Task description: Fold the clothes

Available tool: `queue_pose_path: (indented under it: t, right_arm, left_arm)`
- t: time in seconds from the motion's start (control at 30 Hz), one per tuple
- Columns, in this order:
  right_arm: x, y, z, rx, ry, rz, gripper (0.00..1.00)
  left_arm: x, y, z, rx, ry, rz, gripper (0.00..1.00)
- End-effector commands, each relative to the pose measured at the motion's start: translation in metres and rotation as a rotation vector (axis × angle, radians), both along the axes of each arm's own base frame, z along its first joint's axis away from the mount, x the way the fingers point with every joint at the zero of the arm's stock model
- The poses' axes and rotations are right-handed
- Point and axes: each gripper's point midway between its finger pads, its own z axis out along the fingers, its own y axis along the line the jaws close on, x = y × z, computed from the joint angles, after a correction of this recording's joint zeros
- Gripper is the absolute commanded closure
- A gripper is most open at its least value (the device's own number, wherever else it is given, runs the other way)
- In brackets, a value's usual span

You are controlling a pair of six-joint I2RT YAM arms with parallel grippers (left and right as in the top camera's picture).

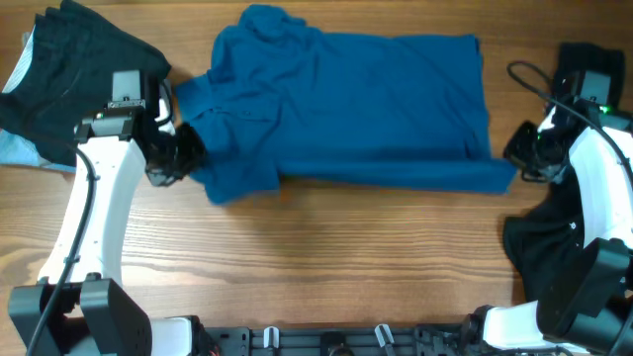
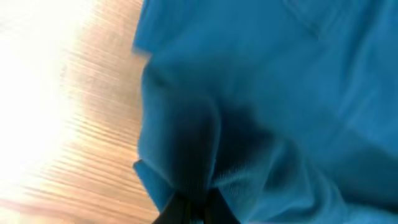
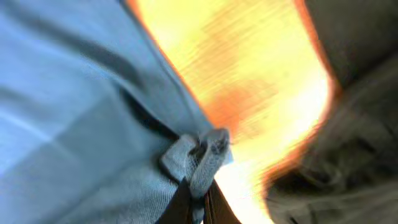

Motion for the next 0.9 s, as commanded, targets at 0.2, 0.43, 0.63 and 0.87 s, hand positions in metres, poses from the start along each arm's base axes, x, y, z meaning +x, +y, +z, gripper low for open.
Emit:
queue_pose_path:
  t: [0.2, 0.43, 0.63, 0.87]
  right_arm:
    - [0.054, 0.001, 0.017, 0.023, -0.238, 0.063, 0.95]
    - [0.073, 0.008, 0.002, 0.047, -0.26, 0.091, 0.95]
    - [0.109, 0.017, 0.001, 0.055, -0.371, 0.132, 0.52]
    - [0.068, -0.002, -0.037, -0.043, -0.132, 0.076, 0.25]
  left_arm:
    - [0.073, -0.003, -0.026, -0.089, -0.145, 0.089, 0.91]
    - [0.09, -0.004, -0.043, -0.106, -0.166, 0.082, 0.89]
    - [0.11, -0.005, -0.033, -0.104, -0.26, 0.071, 0.36]
    - [0.052, -0.026, -0.051, -0.176, -0.013, 0.0, 0.09]
